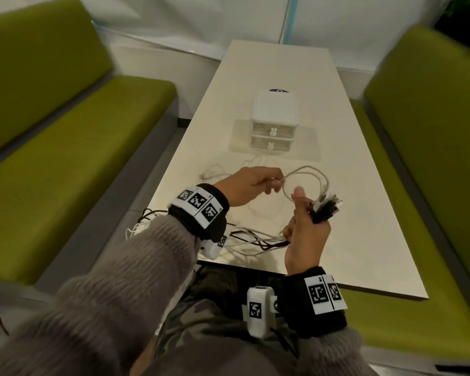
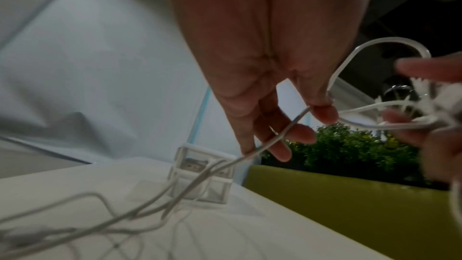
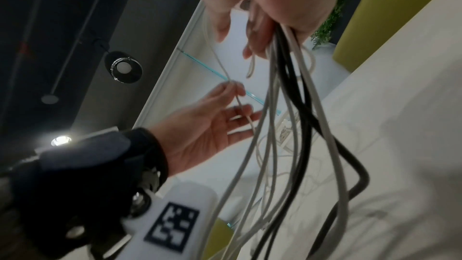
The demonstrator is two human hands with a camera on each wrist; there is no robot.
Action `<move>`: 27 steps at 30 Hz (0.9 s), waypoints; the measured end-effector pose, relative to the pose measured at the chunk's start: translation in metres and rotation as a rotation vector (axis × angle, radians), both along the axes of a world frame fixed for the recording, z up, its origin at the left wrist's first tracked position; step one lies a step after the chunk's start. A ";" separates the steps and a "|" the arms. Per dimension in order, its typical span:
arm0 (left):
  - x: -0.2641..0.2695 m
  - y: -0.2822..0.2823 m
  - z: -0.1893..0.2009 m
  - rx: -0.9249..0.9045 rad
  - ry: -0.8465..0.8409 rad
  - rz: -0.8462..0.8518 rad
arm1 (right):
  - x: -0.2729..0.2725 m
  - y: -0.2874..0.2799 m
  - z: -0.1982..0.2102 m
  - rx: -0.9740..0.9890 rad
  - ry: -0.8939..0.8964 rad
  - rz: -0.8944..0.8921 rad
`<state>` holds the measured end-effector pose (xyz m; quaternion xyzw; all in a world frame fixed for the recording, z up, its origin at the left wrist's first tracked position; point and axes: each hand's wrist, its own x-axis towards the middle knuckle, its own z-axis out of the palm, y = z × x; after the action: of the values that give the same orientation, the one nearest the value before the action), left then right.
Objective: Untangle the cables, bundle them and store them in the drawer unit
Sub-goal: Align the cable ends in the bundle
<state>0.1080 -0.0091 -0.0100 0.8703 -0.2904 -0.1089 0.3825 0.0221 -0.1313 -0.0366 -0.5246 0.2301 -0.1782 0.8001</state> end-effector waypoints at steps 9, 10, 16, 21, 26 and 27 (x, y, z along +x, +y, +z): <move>-0.010 -0.016 0.002 0.012 -0.075 -0.157 | 0.000 0.000 0.003 -0.060 -0.121 -0.101; -0.008 -0.014 -0.001 0.037 -0.075 -0.142 | 0.000 -0.001 0.004 -0.066 -0.136 -0.106; -0.008 -0.010 -0.007 0.010 -0.113 -0.117 | -0.001 0.007 0.004 -0.062 -0.137 -0.025; -0.017 -0.021 -0.008 -0.021 -0.135 -0.167 | 0.002 0.005 0.001 0.104 -0.146 -0.115; -0.009 -0.009 -0.015 0.229 -0.170 -0.102 | 0.007 -0.008 -0.001 0.223 -0.163 -0.192; -0.004 -0.001 -0.019 0.288 -0.166 -0.063 | 0.007 -0.010 0.001 0.216 -0.170 -0.232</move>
<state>0.1040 -0.0104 -0.0286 0.9126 -0.3295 -0.0893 0.2249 0.0290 -0.1416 -0.0358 -0.3888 0.2381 -0.2873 0.8424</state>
